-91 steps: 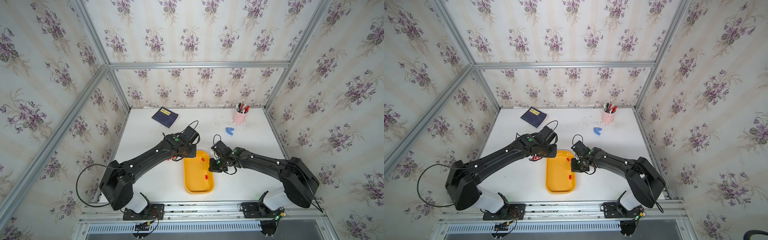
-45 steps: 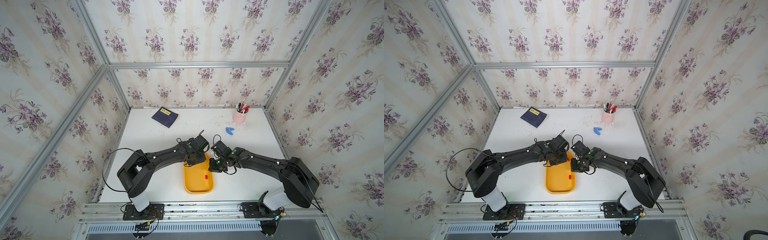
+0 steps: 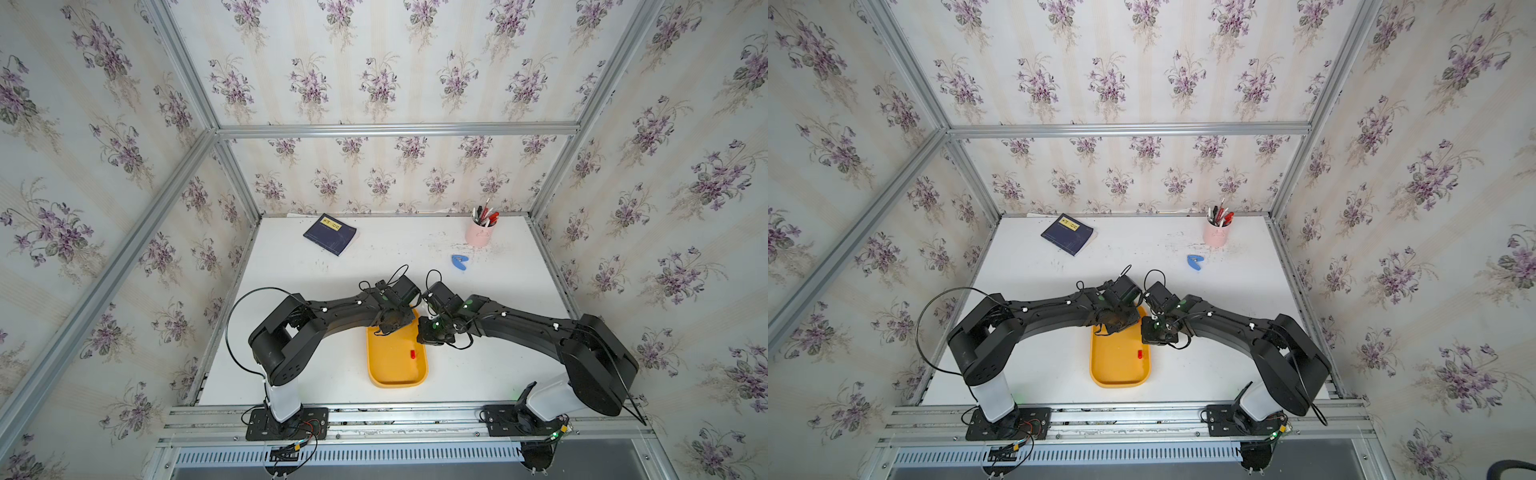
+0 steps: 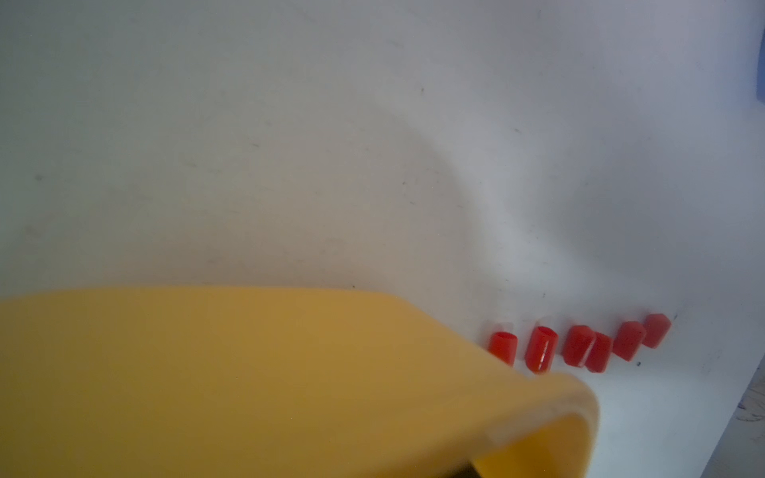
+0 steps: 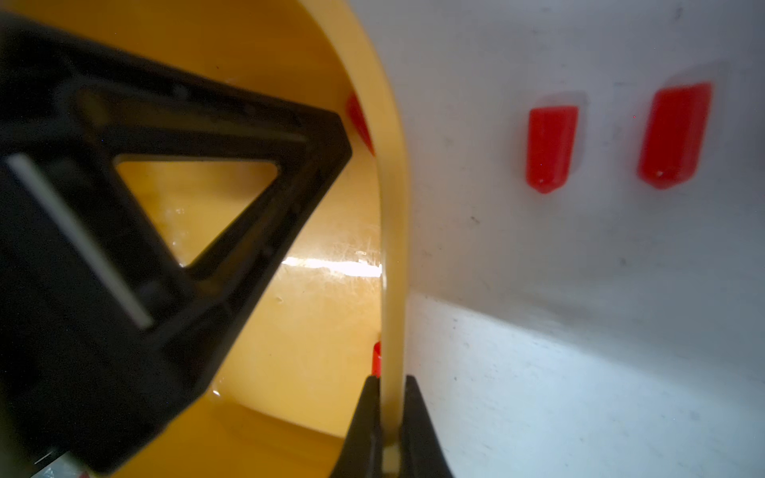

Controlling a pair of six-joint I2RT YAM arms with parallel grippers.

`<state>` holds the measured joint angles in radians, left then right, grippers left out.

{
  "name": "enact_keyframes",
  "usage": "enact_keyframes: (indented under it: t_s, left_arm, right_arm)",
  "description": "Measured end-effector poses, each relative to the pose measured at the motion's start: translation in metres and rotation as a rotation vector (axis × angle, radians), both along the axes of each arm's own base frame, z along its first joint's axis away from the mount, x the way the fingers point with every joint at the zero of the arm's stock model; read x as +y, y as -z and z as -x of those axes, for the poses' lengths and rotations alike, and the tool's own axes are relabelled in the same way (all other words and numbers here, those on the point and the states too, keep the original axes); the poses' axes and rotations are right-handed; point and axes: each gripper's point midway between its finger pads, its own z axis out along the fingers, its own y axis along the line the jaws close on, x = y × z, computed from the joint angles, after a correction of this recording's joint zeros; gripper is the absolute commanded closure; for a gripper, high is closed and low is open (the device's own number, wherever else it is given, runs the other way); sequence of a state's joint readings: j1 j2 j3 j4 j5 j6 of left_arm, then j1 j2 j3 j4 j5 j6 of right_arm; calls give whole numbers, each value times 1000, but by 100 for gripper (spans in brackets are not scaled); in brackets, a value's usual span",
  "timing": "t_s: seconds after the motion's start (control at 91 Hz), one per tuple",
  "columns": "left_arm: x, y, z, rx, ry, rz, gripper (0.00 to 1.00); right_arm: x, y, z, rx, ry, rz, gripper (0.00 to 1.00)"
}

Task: Take the screw protection sleeves out of the storage box
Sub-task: Pick up the screw protection sleeve from the storage box.

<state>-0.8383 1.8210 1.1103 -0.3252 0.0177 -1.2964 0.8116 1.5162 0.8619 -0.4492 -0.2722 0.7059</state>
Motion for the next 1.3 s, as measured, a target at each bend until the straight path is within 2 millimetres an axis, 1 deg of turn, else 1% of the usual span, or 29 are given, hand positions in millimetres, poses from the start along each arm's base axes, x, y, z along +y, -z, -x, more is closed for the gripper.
enact_keyframes:
  t_s: [0.11, 0.209, 0.374, 0.506, 0.659, 0.846, 0.945, 1.099, 1.22, 1.297]
  left_arm:
    - [-5, 3, -6, -12, -20, 21, 71]
    - [-6, 6, -7, -14, -35, 33, 71]
    - [-11, 9, -10, -12, -38, 36, 75]
    - [-14, 10, -11, -7, -38, 39, 83]
    - [-14, 11, -11, -1, -36, 37, 88]
    - [-13, 9, -9, -4, -20, 27, 89]
    - [-11, 2, -8, -13, -1, 22, 89]
    - [-11, -18, -12, -59, 54, 16, 89]
    - [-12, -39, -12, -105, 121, 17, 89]
    - [-10, -58, -10, -139, 169, 27, 89]
  right_arm:
    - [0, 1, 0, 2, 0, 0, 100]
    - [1, 1, 0, 0, 0, -2, 100]
    - [0, 1, -1, -1, 9, 2, 100]
    - [0, 1, -2, -5, 13, 4, 100]
    - [0, 1, -3, -6, 16, 3, 100]
    - [-1, 1, -2, -5, 18, 4, 100]
    - [-1, 2, -1, -1, 12, 4, 100]
    - [-1, 2, 0, -3, 7, 1, 100]
    - [-2, 2, 1, -1, 7, 3, 100]
    - [-2, 3, 1, 0, 7, 4, 100]
